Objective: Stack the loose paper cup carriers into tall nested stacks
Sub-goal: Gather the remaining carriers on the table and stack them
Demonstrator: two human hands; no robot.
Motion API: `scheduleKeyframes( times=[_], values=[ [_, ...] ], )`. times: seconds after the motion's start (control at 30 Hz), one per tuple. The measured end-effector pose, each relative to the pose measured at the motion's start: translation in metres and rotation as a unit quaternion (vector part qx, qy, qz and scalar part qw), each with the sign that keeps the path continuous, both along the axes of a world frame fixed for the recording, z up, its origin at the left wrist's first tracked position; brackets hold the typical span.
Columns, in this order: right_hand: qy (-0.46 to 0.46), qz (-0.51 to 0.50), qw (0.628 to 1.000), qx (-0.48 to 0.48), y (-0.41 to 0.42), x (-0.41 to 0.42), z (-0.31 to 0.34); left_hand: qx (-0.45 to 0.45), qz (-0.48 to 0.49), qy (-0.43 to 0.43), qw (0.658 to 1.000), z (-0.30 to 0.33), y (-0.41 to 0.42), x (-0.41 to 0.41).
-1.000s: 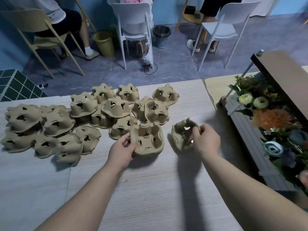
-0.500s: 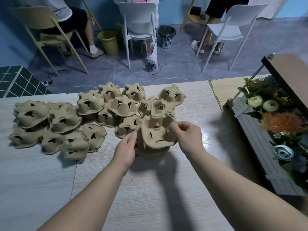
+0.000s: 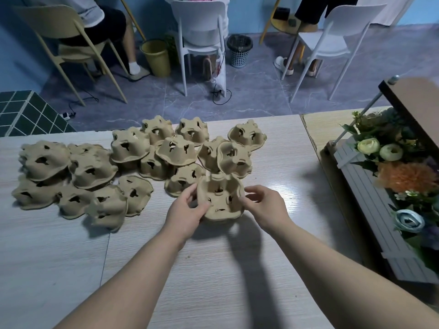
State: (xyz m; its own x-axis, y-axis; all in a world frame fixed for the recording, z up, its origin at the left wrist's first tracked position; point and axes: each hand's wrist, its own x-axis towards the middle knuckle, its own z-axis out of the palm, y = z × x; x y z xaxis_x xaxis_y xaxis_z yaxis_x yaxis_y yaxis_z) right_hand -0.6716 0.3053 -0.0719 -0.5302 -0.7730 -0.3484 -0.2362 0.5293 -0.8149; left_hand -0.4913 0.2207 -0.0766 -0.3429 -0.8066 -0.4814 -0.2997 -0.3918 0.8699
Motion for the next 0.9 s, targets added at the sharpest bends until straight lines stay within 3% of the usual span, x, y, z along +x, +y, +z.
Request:
scheduleKeyframes(
  times=[0.13, 0.4, 0.63, 0.9],
  values=[
    [0.015, 0.023, 1.0, -0.011, -0.01, -0.001, 0.0, -0.01, 0.038, -0.016, 0.999, -0.002, -0.004, 0.004],
    [0.206, 0.08, 0.975, -0.029, -0.074, -0.033, 0.004, -0.008, 0.068, -0.01, 0.998, -0.004, -0.011, 0.022],
    [0.214, 0.111, 0.969, 0.053, -0.105, -0.041, -0.007, 0.011, 0.066, -0.002, 0.998, -0.008, -0.014, 0.025],
    [0.159, 0.037, 0.986, 0.017, -0.076, -0.034, -0.001, 0.0, 0.057, -0.018, 0.998, -0.006, -0.013, 0.025]
  ],
)
